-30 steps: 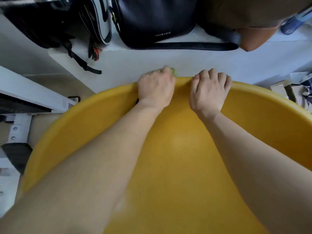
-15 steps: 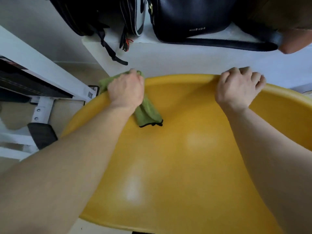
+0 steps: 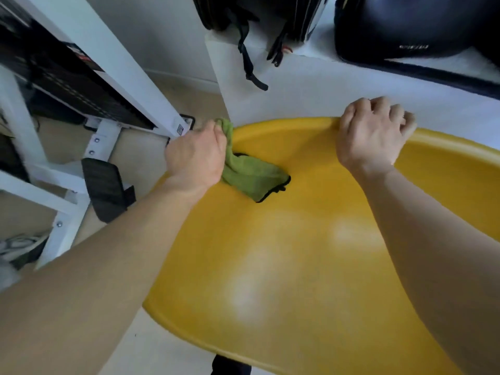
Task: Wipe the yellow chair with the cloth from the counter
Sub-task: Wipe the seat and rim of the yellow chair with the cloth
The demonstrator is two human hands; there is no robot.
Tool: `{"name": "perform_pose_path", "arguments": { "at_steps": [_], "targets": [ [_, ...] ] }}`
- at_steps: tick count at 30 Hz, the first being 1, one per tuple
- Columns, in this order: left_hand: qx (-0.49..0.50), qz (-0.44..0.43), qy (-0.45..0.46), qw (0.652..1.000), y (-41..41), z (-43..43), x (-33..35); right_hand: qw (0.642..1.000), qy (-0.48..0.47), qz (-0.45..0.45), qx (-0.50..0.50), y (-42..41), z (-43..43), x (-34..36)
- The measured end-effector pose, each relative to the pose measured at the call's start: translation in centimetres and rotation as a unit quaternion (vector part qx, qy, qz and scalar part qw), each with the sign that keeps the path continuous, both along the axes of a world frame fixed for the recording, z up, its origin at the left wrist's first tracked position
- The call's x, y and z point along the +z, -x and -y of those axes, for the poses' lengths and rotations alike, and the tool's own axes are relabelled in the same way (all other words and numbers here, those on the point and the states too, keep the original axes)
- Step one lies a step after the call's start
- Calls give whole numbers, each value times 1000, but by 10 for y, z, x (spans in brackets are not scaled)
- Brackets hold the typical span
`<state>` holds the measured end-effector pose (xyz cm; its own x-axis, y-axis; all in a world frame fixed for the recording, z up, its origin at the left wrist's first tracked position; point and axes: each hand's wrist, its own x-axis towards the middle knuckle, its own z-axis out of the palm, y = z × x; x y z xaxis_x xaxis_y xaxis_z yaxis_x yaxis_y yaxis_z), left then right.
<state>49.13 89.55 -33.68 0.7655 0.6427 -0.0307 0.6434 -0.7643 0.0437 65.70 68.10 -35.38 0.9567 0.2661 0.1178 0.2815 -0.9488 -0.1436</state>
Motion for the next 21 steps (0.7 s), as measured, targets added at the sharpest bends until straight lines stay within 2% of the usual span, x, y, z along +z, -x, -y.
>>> {"name": "perform_pose_path", "arguments": {
  "at_steps": [2, 5, 6, 9, 16, 18, 21],
  "targets": [
    [2, 0, -1, 1000, -15, 13, 3, 1000, -17, -2, 14, 16, -21, 6],
    [-48, 10, 12, 999, -39, 27, 7, 984, -37, -9, 176, 62, -68, 3],
    [-68, 6, 16, 998, -40, 27, 8, 979, -42, -22, 199, 74, -79, 0],
    [-81, 3, 22, 996, -17, 10, 7, 979, -50, -33, 196, 83, -88, -10],
    [56, -45, 42, 997, 111, -24, 16, 980, -13, -41, 193, 85, -91, -11],
    [74, -50, 56, 994, 111, -23, 18, 982, -11, -45, 183, 88, -93, -10],
    [49, -3, 91, 995, 73, -19, 15, 984, 1, -46, 175, 88, -94, -9]
  ]
}}
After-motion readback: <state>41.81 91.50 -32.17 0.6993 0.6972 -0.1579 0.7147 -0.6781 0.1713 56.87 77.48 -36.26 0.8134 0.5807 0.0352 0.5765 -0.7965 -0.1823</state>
